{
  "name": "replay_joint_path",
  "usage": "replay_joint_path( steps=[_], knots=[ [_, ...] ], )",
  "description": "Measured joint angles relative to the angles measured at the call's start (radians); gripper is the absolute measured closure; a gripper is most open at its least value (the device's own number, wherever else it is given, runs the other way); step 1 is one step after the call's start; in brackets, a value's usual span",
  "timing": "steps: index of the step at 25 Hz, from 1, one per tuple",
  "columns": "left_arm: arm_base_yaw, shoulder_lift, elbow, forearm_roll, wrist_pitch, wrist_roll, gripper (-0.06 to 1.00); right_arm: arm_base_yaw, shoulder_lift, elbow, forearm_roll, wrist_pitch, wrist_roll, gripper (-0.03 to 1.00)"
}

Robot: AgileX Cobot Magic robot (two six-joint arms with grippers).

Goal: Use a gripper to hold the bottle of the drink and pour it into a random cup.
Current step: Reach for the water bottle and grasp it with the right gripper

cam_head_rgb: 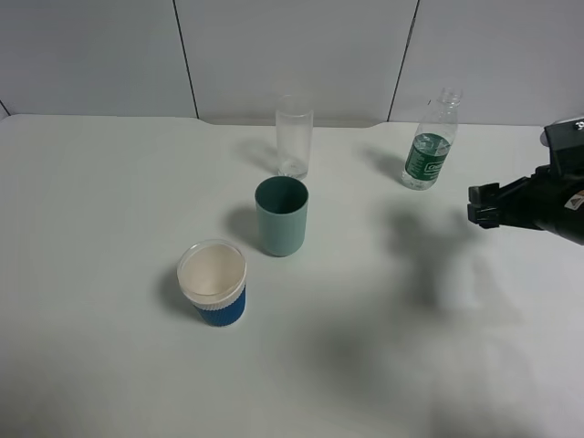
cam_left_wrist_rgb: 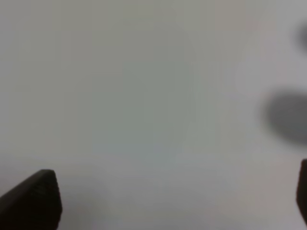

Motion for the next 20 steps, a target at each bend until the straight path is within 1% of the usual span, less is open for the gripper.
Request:
replay_joint_path(
  steps=[2, 4, 10, 14, 18, 20],
  knots=[
    [0.000, 0.000, 0.000, 0.000, 0.000, 0.000, -0.05, 0.000, 0.036, 0.000, -0.009, -0.057, 0.009, 0.19],
    [0.000, 0.000, 0.000, 0.000, 0.000, 0.000, -0.05, 0.000, 0.075, 0.000, -0.040, -0.112, 0.034, 0.19],
    [0.000, 0.000, 0.000, 0.000, 0.000, 0.000, -0.05, 0.000, 0.168, -0.001, -0.127, -0.223, 0.110, 0.19],
    [0.000, 0.000, 0.000, 0.000, 0.000, 0.000, -0.05, 0.000, 0.208, -0.001, -0.134, -0.292, 0.116, 0.19],
    [0.000, 0.000, 0.000, 0.000, 0.000, 0.000, -0.05, 0.000, 0.248, -0.002, -0.134, -0.389, 0.116, 0.19],
    [0.000, 0.000, 0.000, 0.000, 0.000, 0.000, -0.05, 0.000, 0.270, -0.005, -0.134, -0.416, 0.118, 0.19]
  ],
)
